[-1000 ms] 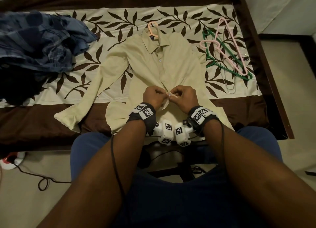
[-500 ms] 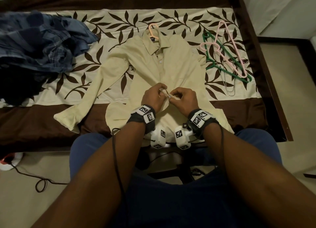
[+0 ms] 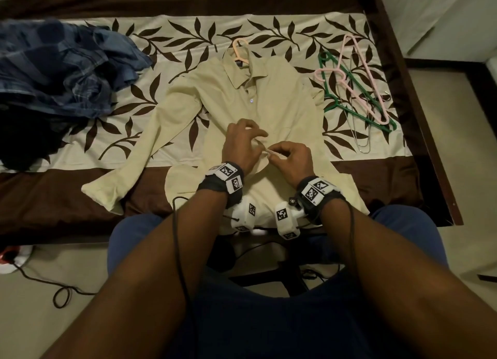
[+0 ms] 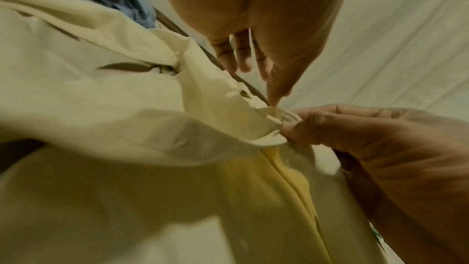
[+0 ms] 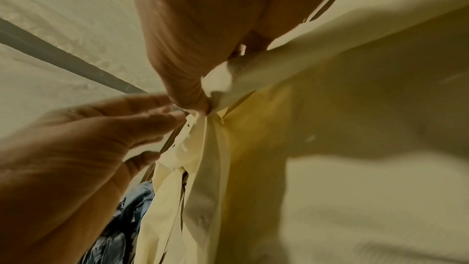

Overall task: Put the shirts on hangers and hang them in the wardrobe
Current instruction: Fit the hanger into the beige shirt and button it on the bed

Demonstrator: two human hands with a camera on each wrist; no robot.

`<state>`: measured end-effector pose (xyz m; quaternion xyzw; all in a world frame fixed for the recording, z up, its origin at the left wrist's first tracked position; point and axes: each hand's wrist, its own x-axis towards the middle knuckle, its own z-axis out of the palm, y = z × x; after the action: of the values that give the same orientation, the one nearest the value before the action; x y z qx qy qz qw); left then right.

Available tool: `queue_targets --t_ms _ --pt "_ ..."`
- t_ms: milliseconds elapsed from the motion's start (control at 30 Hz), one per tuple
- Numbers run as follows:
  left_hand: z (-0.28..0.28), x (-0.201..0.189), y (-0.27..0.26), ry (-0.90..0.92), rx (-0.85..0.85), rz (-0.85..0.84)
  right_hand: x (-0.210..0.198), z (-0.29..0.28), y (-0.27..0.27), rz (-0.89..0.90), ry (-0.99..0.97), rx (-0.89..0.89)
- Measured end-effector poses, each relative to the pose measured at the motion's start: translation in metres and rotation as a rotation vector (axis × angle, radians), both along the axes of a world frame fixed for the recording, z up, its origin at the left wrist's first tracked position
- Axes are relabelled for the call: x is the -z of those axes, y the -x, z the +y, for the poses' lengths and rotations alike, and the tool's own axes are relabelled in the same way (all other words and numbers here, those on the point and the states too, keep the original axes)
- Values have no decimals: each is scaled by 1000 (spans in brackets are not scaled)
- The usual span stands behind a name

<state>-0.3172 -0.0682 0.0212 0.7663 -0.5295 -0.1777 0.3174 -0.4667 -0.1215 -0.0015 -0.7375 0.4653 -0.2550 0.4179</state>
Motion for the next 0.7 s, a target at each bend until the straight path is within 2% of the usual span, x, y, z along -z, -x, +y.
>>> queue_targets --t_ms 100,200,467,600,700 --pt "-10 -3 -4 -86 188 35 0 0 3 -22 1 7" --pt "-13 -6 -6 -142 234 109 2 0 6 -44 22 49" --pt "-8 4 -8 -42 143 252 2 7 -4 -50 61 198" --pt "-4 7 -5 3 102 253 8 10 -13 -135 -82 256" --pt "-2 8 3 23 -37 266 10 9 -15 -161 -124 222"
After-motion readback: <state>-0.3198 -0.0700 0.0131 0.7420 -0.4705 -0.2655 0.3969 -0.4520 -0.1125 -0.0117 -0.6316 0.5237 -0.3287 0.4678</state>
